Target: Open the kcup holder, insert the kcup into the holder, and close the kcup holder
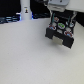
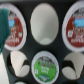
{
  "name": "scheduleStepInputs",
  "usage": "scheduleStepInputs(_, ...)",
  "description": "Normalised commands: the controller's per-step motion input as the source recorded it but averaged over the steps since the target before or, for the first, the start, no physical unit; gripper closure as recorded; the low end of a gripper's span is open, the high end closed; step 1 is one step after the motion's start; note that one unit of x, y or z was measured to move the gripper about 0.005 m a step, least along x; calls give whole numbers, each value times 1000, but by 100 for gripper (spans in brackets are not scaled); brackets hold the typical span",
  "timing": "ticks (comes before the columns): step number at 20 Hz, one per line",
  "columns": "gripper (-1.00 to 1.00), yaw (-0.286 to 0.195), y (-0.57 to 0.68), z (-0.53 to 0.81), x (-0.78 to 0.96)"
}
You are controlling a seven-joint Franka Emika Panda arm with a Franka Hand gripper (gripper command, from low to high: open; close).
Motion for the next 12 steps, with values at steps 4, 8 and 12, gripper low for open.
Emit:
scheduleStepInputs(4, -100, 29, -345, -5, 720)
scheduleStepInputs(8, -100, 43, -215, -11, 738)
scheduleStepInputs(12, -100, 58, -31, -32, 773)
